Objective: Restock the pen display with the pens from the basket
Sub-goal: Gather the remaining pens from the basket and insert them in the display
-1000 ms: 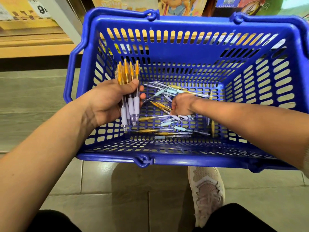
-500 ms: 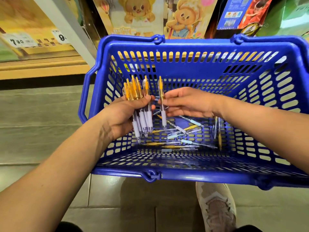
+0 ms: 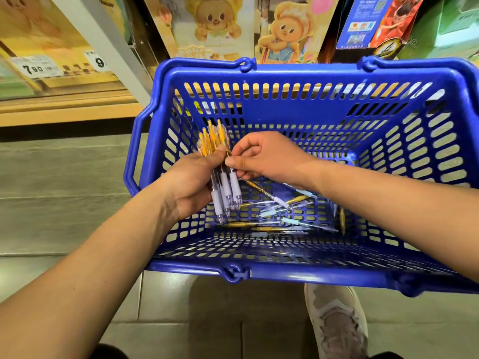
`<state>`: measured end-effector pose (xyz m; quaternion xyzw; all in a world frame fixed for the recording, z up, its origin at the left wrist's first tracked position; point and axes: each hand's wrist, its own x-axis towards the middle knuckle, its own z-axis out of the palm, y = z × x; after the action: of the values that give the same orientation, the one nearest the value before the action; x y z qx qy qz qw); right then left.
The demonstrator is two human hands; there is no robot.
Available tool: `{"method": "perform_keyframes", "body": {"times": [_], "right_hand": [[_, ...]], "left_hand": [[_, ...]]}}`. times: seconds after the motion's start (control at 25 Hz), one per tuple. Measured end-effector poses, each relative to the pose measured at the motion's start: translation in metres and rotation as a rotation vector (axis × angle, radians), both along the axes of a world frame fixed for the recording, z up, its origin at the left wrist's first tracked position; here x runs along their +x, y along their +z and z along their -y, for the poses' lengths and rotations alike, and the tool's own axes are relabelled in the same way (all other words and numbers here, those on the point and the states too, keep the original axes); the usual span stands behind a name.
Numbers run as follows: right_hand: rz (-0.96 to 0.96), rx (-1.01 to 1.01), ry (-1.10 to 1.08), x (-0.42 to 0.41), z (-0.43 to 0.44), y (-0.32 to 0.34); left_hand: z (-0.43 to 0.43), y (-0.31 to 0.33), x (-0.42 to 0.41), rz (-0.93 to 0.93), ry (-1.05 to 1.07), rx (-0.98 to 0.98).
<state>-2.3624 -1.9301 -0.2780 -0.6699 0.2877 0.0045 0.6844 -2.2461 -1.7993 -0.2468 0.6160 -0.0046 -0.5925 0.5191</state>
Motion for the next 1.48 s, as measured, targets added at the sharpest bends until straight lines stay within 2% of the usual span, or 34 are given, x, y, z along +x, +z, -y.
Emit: {"method": "perform_keyframes", "body": {"times": [0.24,0.44,0.56,0.64,0.8,0.88,1.0,1.16,1.24,1.28,1.4,1.48], "right_hand": [[-0.057,-0.088,-0.023,0.003,-0.009,0.003],[0.021,0.107,0.082,0.003,-0.005,0.011],[0.044,0.193,-0.086,0.002,0.014,0.008],[-0.107,0.043,-0.123,-0.005,0.028,-0.004],[-0.618,-0.534,0.325,-0.023,0.028,-0.052],[-0.698,-0.700,0.489,-0.026,0.016,-0.072],[-0.697,-0.762,0.540,-0.029,0.002,-0.090],[-0.693,-0.712,0.520,-0.032,0.007,-0.092],[-0.645,-0.618,0.545,-0.034,0.019,-0.084],[-0.598,-0.497,0.516,-0.037,0.024,-0.079],[-0.413,0.038,0.300,-0.044,0.025,-0.063],[-0.345,0.212,0.224,-0.044,0.023,-0.056]], "left_hand": [[0.000,0.001,-0.004,-0.024,-0.013,-0.042],[0.000,-0.003,0.002,0.027,0.008,0.018],[0.003,-0.002,0.007,0.007,0.058,0.013],[0.003,-0.002,0.008,-0.011,0.080,0.017],[-0.001,-0.001,0.014,-0.021,0.106,0.005],[-0.002,0.000,0.016,-0.027,0.104,-0.001],[-0.003,0.000,0.016,0.005,0.093,-0.001],[-0.005,0.000,0.015,0.021,0.074,0.012],[-0.005,0.000,0.015,0.033,0.073,0.020],[-0.005,0.001,0.015,0.038,0.073,0.024],[-0.003,0.001,0.013,0.045,0.072,0.034],[-0.002,0.001,0.011,0.051,0.072,0.046]]}}
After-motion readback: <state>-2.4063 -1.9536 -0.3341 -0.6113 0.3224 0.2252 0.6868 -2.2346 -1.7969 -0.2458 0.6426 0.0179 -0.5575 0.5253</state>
